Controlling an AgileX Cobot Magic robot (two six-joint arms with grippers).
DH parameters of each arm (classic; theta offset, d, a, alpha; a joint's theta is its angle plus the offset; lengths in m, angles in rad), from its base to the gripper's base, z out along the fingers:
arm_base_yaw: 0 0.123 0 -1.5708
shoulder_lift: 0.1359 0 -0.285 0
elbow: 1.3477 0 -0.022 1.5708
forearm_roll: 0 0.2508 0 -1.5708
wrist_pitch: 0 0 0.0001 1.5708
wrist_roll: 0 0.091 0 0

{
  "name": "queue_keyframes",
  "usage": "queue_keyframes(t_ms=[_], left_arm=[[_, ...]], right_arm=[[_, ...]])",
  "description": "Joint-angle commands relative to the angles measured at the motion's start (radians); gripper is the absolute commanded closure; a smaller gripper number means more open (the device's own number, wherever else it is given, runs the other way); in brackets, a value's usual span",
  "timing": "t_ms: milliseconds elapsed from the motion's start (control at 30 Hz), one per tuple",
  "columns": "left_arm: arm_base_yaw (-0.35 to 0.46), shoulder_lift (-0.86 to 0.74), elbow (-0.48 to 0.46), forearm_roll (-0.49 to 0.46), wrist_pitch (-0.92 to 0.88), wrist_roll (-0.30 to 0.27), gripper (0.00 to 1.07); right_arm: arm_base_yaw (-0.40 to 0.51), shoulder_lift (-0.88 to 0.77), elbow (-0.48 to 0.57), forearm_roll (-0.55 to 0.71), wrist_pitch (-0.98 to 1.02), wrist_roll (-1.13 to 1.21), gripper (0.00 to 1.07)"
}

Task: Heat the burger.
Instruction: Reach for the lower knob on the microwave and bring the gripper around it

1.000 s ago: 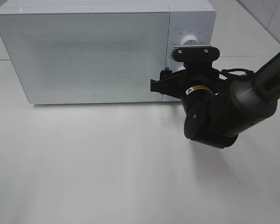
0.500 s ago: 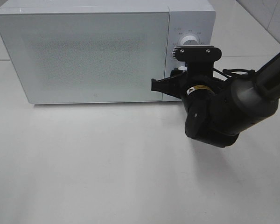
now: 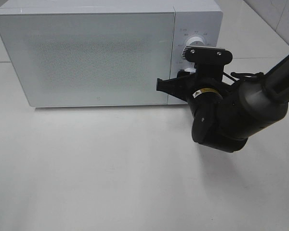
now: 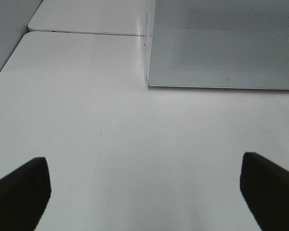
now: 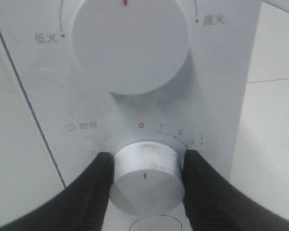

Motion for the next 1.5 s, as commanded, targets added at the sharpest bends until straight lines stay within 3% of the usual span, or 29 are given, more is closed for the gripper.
queue_keyframes(t_ms=[33,167,333,467,733,1233,1333,1400,1500], left_arm=[[0.002,-0.022,0.003,-0.005,-0.002,0.001,0.06],[0.002,-0.022,0.003,-0.005,-0.002,0.001,0.06],[0.002,-0.022,0.003,-0.005,-0.002,0.001,0.06],[0.002,-0.022,0.003,-0.005,-0.002,0.001,0.06],[0.002,-0.022,0.003,-0.005,-0.002,0.001,0.06],[0.002,-0.022,0.003,-0.005,-0.002,0.001,0.06],[0.002,-0.022,0.003,-0.005,-0.002,0.001,0.06],[0.002,-0.022,0.003,-0.005,-0.002,0.001,0.06],[0.002,-0.022,0.003,-0.005,-0.002,0.001,0.06]], right_arm=[[-0.006,0.000,-0.021,-0.104,0.000,0.203,1.04],[-0.006,0.000,-0.021,-0.150,0.005,0.391,1.04],[-0.006,0.000,-0.021,-0.266,0.009,0.831,1.04],[-0.006,0.000,-0.021,-0.299,0.021,1.015,1.04],[-0.005,0.000,-0.021,-0.371,0.013,1.625,1.04],[-0.005,0.000,-0.021,-0.362,-0.007,1.658,1.03],[-0.005,0.000,-0.021,-0.325,-0.007,1.637,0.99],[-0.005,0.000,-0.021,-0.256,-0.021,1.612,0.88],[-0.005,0.000,-0.021,-0.244,-0.029,1.606,0.84]])
